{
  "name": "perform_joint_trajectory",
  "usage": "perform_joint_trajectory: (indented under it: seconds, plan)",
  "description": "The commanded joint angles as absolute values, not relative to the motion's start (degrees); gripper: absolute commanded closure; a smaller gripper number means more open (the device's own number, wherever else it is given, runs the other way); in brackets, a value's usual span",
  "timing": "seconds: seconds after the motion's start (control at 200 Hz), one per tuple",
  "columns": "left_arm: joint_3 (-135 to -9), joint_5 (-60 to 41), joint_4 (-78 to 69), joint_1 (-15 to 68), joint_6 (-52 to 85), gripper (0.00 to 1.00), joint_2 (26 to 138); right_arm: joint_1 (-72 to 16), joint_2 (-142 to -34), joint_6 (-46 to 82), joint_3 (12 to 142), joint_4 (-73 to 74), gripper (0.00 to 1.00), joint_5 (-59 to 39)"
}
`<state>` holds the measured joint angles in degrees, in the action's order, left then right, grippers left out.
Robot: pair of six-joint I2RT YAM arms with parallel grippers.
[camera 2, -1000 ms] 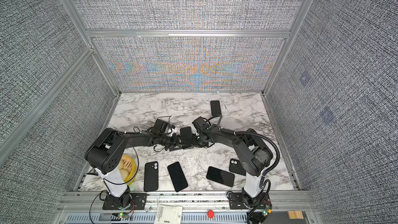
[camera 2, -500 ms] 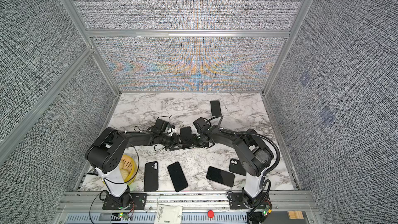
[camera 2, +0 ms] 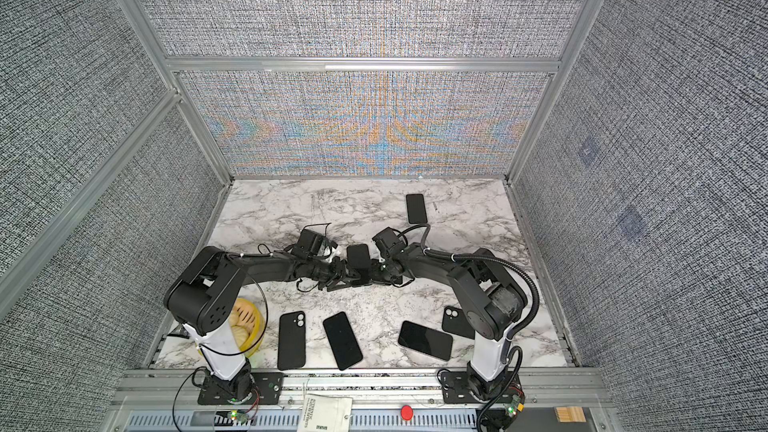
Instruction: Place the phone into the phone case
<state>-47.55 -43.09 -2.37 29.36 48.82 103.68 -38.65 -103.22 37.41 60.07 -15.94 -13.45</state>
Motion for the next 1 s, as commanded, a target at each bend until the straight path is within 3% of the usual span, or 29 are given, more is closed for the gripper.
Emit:
perform_joint_trajectory:
  seconds: [0.0, 0.295, 0.625, 0.89, 0.99]
  plan:
    - [-47.18, -39.28, 0.10, 29.44, 47.37, 0.46, 102.43, -39.09, -100.97, 34.68, 61.77, -23.11, 0.88, -10.45]
    - [-48.33, -30.35, 11.28, 27.51, 42.09, 0.45, 94.09, -40.33, -99.38, 30.00, 66.36, -26.86, 0.64, -3.85]
    - [-46.39, -27.57, 16.63, 21.98, 39.21, 0.17, 88.00, -45.52, -106.46, 28.63, 75.08, -30.19, 0.33, 2.92]
    - [-43.87, -26.76, 17.32, 19.27, 39.03, 0.09, 85.68, -47.36, -112.09, 30.19, 81.70, -33.42, 0.14, 6.92]
    - [-43.40, -27.22, 16.90, 18.90, 39.02, 0.08, 85.69, -47.60, -113.88, 30.18, 83.65, -34.83, 0.12, 8.72]
